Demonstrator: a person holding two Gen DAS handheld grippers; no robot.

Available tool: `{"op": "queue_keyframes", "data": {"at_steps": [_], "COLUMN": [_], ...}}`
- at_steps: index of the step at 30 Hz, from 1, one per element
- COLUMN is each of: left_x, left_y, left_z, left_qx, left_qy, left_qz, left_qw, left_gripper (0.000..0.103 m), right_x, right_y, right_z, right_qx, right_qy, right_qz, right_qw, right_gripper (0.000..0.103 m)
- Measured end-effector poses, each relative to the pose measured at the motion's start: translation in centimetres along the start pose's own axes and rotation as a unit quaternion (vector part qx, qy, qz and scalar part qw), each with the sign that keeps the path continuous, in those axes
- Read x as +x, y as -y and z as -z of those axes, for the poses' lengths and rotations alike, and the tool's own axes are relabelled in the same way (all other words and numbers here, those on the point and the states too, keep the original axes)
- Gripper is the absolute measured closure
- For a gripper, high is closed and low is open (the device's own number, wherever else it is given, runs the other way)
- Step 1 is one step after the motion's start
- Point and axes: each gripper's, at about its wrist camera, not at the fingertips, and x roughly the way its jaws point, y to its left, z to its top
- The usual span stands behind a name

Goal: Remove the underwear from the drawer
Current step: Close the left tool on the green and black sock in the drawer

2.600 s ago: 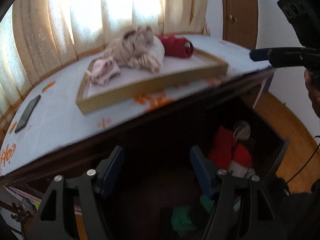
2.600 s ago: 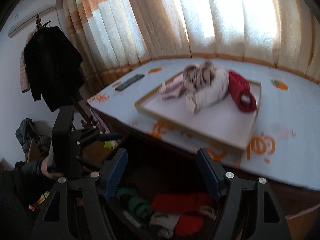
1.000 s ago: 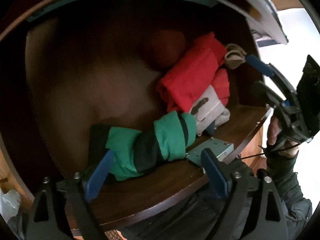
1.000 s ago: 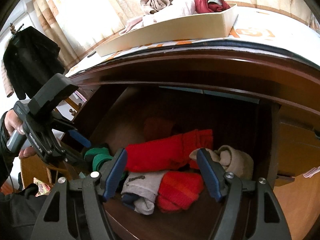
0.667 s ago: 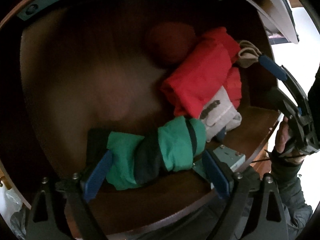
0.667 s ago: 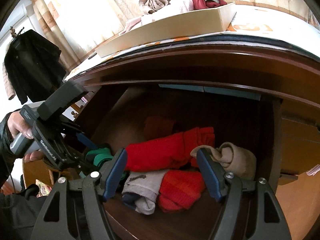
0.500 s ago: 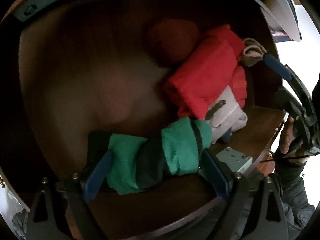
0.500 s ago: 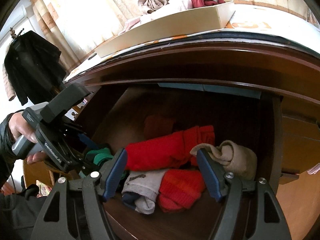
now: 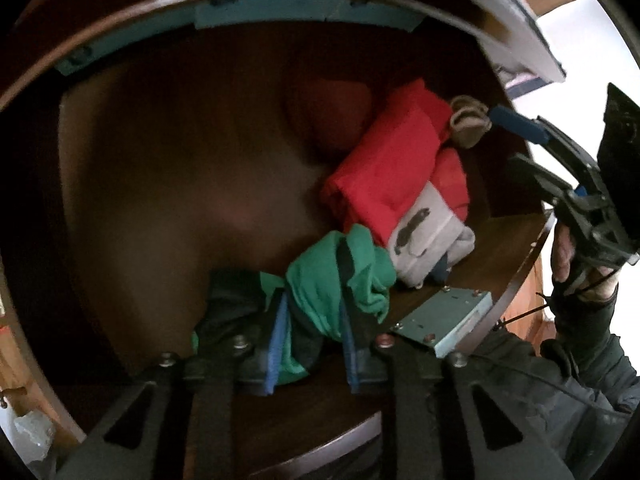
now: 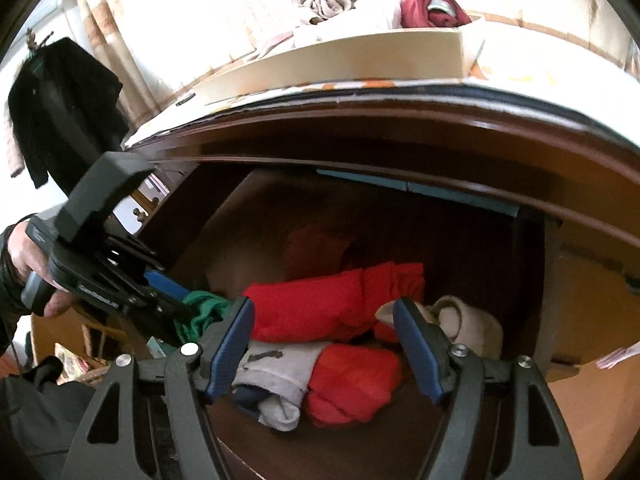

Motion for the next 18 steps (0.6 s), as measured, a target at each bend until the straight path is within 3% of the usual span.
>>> {"op": "queue_keyframes", "data": {"at_steps": [5,9,13,18], "left_x": [-2.1,-3.9,-3.4,-2.8], "left_y": [-2.5,-3.7,-4.4,-6.6], "left_z": [0.7,0.3,-0.5,-1.0], "left_qx": [-0.012,-0.012,-0.018,-0.037], "left_qy": [0.057,0.099,0.104,0.095], "left_qz": [0.006,-0.034,-0.051,-0.038], "left_qw": [0.9983,0.9944,0.9931,0.994], "left_gripper": [0.081,0.081,0.081,0.081], "right_x": [1.0,2.4,4.1,6.3], "right_y": [-0.8,-2.4,-3.9,-4.9], "right_z": [-0.6,-1.2,-1.6,-1.9], "right_qx": [-0.033,-0.073,-0.121,-0.165], "right_qy": [-0.022,-0.049,-0.079,-0.117], "right_qz": [0.018,0.027,0.048,0.054], "right_qw": [0.999,0.996,0.988,0.978], "right_gripper": [0.03,0.03,0.03,0.03]}}
